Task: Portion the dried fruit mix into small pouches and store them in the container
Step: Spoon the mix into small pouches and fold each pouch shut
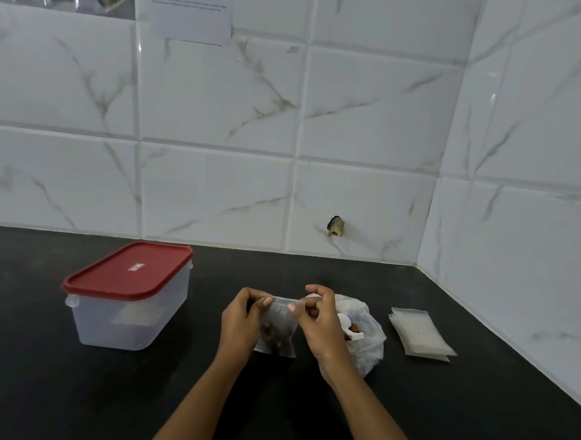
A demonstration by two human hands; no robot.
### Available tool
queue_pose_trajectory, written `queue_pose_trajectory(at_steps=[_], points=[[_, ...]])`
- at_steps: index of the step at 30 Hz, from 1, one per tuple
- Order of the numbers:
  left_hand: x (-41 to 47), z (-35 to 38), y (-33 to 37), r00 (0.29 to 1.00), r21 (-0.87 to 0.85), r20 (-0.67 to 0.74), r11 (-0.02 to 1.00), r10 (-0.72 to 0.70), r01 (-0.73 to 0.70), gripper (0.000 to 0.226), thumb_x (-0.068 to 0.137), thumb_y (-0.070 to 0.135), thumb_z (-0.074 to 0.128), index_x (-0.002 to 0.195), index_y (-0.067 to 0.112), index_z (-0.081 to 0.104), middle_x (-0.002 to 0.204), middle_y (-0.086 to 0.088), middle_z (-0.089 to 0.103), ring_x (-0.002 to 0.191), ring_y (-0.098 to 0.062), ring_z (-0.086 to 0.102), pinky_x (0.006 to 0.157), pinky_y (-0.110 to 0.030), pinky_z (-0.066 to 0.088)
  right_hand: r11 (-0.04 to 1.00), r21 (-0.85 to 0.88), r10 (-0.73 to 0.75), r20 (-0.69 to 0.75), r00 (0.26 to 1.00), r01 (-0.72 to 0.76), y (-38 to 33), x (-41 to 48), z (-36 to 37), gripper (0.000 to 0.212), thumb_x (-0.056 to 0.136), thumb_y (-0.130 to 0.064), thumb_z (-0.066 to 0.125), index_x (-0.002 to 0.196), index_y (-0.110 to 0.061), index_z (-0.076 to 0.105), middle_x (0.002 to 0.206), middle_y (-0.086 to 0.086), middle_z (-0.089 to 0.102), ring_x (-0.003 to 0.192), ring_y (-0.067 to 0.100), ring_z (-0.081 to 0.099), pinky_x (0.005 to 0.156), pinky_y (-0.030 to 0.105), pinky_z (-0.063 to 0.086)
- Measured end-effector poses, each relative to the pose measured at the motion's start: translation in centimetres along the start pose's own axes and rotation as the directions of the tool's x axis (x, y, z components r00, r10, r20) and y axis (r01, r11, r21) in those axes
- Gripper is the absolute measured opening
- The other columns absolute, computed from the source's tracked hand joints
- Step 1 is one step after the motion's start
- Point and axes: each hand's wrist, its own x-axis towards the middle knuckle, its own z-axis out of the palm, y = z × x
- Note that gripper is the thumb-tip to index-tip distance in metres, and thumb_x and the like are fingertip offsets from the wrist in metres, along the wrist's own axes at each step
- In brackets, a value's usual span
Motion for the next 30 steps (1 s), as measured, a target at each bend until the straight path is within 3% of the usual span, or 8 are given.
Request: queue_pose_trajectory(at_steps=[5,10,13,18,25,30], points=[[-0.2,0.0,-0.1,1.0,-0.066,0.028,0.998,0.015,-0.013,0.007,0.089,0.01,0.058,0.083,0.013,0.061,0.09,0.002,0.064,0.089,-0.011,0.06,0.068,-0.019,0.044,0.997,0.072,-0.023,-0.031,0.999,0.025,0.2,0.3,0.3,0.037,0.085,-0.006,0.063,0.108,-0.028,0.044,0.081,-0.003,0.059,0.079,0.009,0.057,0.074,0.019,0.046],[-0.4,-0.6,-0.4,0.985,-0.118,0.151,0.988,-0.08,0.099,0.003,0.091,0.016,0.055,0.089,0.013,0.056,0.098,-0.003,0.059,0.089,-0.013,0.059,0.063,-0.019,0.046,0.993,0.118,0.009,-0.049,0.999,-0.003,0.5,0.8,0.1,0.038,0.083,-0.002,0.064,0.096,-0.032,0.044,0.078,-0.004,0.061,0.08,0.013,0.059,0.074,0.021,0.047],[-0.7,-0.7,-0.5,0.986,-0.122,0.156,0.99,-0.051,0.07,0.008,0.091,0.015,0.053,0.085,0.01,0.055,0.097,-0.005,0.059,0.089,-0.014,0.059,0.058,-0.017,0.047,0.995,0.1,0.019,-0.047,0.999,-0.014,0.5,0.8,0.0,0.038,0.083,-0.004,0.065,0.099,-0.032,0.044,0.076,-0.004,0.062,0.084,0.015,0.06,0.078,0.025,0.048],[-0.1,-0.7,-0.6,0.995,-0.126,0.092,0.99,-0.05,0.061,0.009,0.089,0.011,0.056,0.081,0.01,0.056,0.098,-0.008,0.061,0.095,-0.02,0.059,0.068,-0.025,0.047,0.99,0.139,0.013,0.072,0.997,-0.023,0.0,0.6,-0.1,0.047,0.081,-0.006,0.068,0.117,-0.024,0.044,0.095,0.004,0.065,0.096,0.016,0.062,0.081,0.023,0.05],[-0.3,-1.0,-0.6,0.992,-0.138,0.117,0.989,-0.037,0.053,0.01,0.092,0.011,0.052,0.083,0.009,0.056,0.097,-0.007,0.061,0.093,-0.019,0.06,0.067,-0.025,0.048,0.995,0.095,0.017,0.082,0.996,-0.025,0.0,0.9,0.5,0.043,0.083,-0.01,0.067,0.114,-0.026,0.042,0.089,0.002,0.067,0.094,0.016,0.063,0.085,0.024,0.048],[-0.9,-1.0,-0.7,0.973,-0.214,0.216,0.968,-0.081,0.128,0.015,0.094,0.022,0.047,0.093,0.012,0.059,0.096,-0.005,0.062,0.091,-0.02,0.061,0.072,-0.03,0.052,0.997,0.075,0.03,0.06,0.998,-0.035,-0.5,0.9,0.9,0.036,0.086,-0.008,0.063,0.111,-0.022,0.042,0.086,-0.001,0.063,0.088,0.011,0.061,0.072,0.014,0.045]])
